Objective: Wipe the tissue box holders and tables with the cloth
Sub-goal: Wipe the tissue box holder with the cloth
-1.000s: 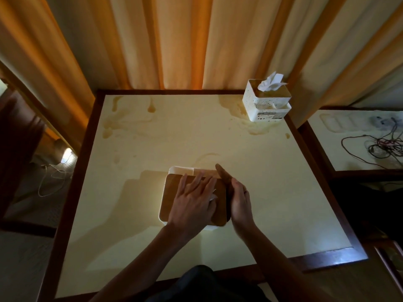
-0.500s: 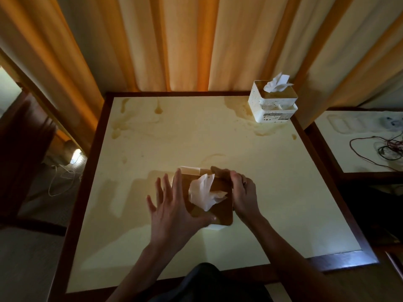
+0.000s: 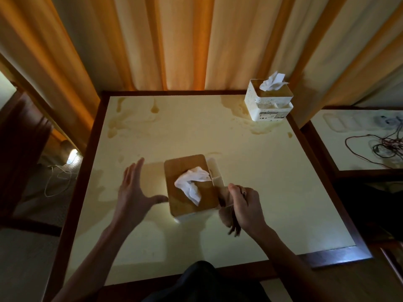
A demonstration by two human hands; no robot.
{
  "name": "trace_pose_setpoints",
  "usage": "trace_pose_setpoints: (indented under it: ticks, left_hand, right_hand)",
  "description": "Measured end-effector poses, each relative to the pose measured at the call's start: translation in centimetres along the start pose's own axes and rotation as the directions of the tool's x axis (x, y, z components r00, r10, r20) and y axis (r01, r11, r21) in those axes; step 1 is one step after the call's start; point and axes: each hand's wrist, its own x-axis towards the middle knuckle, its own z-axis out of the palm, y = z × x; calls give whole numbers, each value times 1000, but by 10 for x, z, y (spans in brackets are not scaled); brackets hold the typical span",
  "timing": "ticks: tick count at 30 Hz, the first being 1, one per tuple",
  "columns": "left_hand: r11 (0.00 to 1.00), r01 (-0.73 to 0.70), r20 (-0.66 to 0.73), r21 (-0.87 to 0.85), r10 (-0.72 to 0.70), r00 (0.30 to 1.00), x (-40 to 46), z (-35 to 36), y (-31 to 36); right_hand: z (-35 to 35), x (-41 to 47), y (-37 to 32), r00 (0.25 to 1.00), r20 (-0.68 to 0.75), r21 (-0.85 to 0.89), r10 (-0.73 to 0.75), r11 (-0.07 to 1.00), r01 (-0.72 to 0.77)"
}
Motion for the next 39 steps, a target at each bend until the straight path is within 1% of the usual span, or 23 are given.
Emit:
trace_pose_setpoints:
  ticks: [2,4,6,8,11,13,15,17,19,21,22,23,25,26,28,29,31,33,36,37,38,39]
  left_hand:
    - [995,69,-46,-68,-72,996,1,1,0]
    - [978,120,-59,-172,-132,989,-5,8,7]
    - [934,189,-27,-304,-207,978,-16,16,16]
    - [908,219,38,-358,-220,975,-27,25,25]
    - [916,214,85,-340,-196,977,-36,34,29]
    - [917,243,107,-315,-220,970,-31,32,26]
    - [906,294,161,-306,-255,953,-24,27,22]
    - [851,356,222,-385,-289,931,-18,21,19]
    - [754,423,266,-502,-331,905,-13,16,21]
    - [614,485,297,-623,-387,873,-6,14,25]
    - [533,506,309,-678,-418,854,-2,15,26]
    - [466,511,309,-723,-443,841,2,14,26]
    - [408,487,274,-772,-478,835,10,14,25]
    - [388,467,266,-795,-470,842,15,13,24]
    - [326,416,272,-849,-404,873,22,12,28]
    - [311,398,280,-863,-362,889,27,11,30]
    - [348,395,300,-851,-295,907,38,14,37]
    - [401,394,311,-827,-258,915,51,16,42]
    - [409,396,324,-822,-235,916,66,16,45]
    - [406,396,322,-824,-240,916,68,15,44]
    - [402,393,314,-827,-248,916,67,15,44]
    - [391,387,308,-835,-250,918,64,15,42]
  right_hand:
    - [-3,-4,-9,999,17,55,43,998,-44]
    - [-8,-2,-23,987,-74,187,144,974,-128]
    - [-13,9,-26,949,-158,304,272,928,-215]
    - [-19,21,-29,912,-233,360,339,901,-243]
    - [-21,38,-33,876,-318,376,363,896,-235]
    - [-17,48,-41,885,-346,303,311,930,-209]
    - [-15,61,-48,914,-328,187,239,965,-185]
    - [-14,76,-44,955,-240,55,177,984,-169]
    - [-13,86,-38,984,-72,-96,162,981,-168]
    - [-9,84,-39,977,81,-193,196,965,-178]
    - [-7,80,-39,971,120,-190,208,965,-183]
    - [-6,73,-44,967,126,-170,219,966,-197]
    - [-1,62,-46,963,82,-138,258,960,-245]
    - [0,57,-45,960,63,-127,273,956,-264]
    - [0,52,-36,959,69,-64,275,960,-271]
    - [1,52,-28,958,75,-25,278,961,-277]
    - [0,50,-15,931,101,78,351,930,-359]
    - [-6,47,-5,886,172,268,431,845,-463]
    - [-18,38,2,851,347,555,393,645,-525]
    - [-21,35,4,845,366,619,390,576,-534]
    - [-24,31,8,847,368,663,383,531,-528]
    - [-26,26,11,851,358,688,384,508,-518]
